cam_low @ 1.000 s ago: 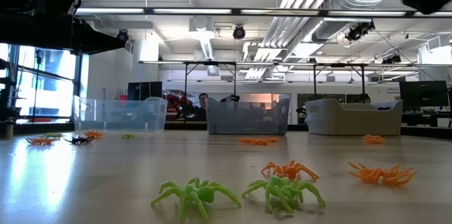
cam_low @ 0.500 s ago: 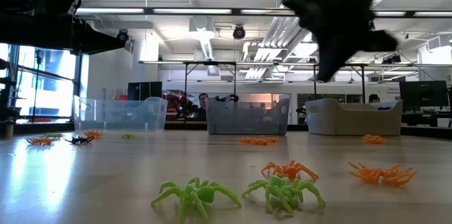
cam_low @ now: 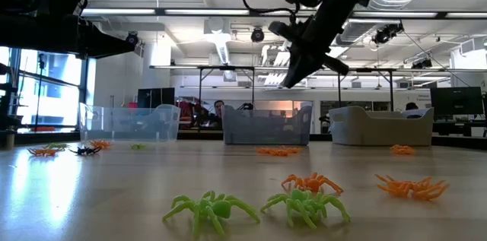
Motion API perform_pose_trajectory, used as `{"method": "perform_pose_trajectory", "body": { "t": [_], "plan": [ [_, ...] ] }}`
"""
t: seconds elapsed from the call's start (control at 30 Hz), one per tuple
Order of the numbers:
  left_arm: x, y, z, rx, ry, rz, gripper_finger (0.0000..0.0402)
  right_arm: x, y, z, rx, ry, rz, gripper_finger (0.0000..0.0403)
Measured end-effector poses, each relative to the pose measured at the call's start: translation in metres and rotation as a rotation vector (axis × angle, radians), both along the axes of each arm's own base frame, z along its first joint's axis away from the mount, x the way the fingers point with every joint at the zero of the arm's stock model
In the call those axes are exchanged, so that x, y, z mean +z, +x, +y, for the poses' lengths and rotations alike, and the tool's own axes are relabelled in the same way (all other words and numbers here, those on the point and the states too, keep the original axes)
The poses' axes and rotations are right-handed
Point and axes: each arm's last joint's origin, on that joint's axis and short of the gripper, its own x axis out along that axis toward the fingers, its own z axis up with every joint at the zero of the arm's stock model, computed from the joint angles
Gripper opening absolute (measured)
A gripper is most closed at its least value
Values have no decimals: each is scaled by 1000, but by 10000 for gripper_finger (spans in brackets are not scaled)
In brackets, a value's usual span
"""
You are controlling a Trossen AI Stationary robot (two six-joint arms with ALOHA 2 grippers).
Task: Sort Halloween decoration
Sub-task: Put the green spider toy into the black bin
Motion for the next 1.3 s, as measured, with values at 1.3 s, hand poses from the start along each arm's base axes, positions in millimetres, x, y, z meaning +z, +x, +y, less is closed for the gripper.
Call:
{"method": "perform_pose_trajectory", "body": {
  "t": [1.3],
  "plan": [
    [0, 0, 0, 0, 0, 0, 131, -28, 7, -30, 61, -35, 77, 132]
  ]
}}
